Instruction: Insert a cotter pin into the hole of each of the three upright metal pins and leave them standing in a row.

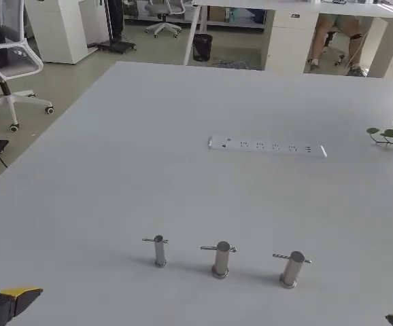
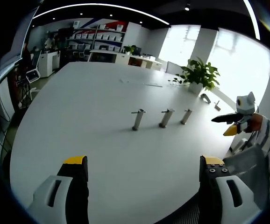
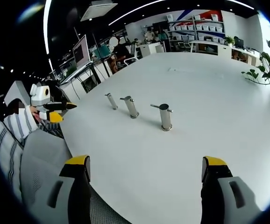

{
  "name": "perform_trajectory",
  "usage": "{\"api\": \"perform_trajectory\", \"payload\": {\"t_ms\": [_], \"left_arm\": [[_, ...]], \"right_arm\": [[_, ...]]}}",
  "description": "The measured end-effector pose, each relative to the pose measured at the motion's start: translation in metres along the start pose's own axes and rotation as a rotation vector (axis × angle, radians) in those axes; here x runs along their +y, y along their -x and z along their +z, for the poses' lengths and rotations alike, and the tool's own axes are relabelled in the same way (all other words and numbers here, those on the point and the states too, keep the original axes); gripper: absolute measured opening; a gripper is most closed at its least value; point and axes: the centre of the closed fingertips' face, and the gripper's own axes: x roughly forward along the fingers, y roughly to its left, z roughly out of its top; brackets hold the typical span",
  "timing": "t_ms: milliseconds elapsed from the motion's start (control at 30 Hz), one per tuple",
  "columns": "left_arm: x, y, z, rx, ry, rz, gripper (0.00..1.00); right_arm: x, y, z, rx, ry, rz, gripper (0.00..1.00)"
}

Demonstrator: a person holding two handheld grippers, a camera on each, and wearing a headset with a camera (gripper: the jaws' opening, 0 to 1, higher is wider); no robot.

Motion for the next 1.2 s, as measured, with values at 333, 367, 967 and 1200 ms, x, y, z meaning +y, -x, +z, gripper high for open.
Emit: {"api": "perform_trajectory", "payload": {"t_ms": [333,367,967,1200], "left_arm": [[0.013,0.007,-0.003,0.001,0.029,0.041,0.99],[0.014,0.007,-0.003,-0.001,0.032,0.045,0.99],[0.032,0.013,-0.016,0.023,0.058,0.125,0.95],[0.035,0.018,-0.016,0.017,0.084,0.132,0.92]], "right_arm": [[0.0,0.0,-0.006,0.01,-0.027,-0.016,0.98],[0.001,0.0,-0.006,0.011,-0.027,-0.017,0.98],[0.008,-0.004,-0.002,0.055,0.016,-0.006,0.96],[0.011,-0.007,0.011,0.048,-0.008,0.018,0.96]]}}
